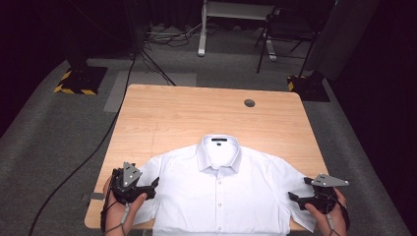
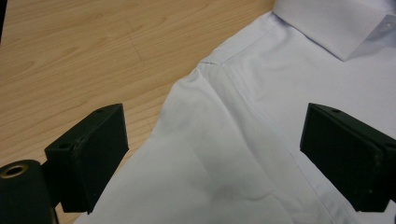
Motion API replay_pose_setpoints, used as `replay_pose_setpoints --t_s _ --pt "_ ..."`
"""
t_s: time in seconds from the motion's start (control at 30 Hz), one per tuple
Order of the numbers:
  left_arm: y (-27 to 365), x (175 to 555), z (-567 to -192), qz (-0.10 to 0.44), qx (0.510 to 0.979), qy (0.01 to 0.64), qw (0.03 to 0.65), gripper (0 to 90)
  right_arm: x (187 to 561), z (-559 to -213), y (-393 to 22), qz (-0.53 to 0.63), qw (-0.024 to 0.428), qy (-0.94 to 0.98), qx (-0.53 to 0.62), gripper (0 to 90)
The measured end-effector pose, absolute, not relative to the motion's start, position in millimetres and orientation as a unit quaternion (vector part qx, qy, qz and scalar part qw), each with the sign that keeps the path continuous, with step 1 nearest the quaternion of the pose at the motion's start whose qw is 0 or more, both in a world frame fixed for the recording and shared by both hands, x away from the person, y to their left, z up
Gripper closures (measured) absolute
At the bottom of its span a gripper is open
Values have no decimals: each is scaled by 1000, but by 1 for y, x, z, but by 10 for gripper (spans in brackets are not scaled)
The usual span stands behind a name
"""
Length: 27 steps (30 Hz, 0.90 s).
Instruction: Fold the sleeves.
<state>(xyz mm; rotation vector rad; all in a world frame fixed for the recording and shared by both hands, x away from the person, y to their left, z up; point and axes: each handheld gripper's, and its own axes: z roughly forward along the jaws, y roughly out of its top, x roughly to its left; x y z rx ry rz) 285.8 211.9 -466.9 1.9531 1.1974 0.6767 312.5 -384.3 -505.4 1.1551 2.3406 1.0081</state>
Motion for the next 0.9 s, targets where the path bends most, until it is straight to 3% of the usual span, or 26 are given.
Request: replay_pose_setpoints --t_s 0.5,0.53,0.9 --pt "233 281 -465 276 752 477 363 70 312 -505 -384 355 171 824 407 78" --pt "247 278 -467 277 745 487 361 70 312 -505 -384 355 171 824 407 78" --pt "264 279 -482 286 752 478 352 156 313 -505 -384 355 172 824 408 77"
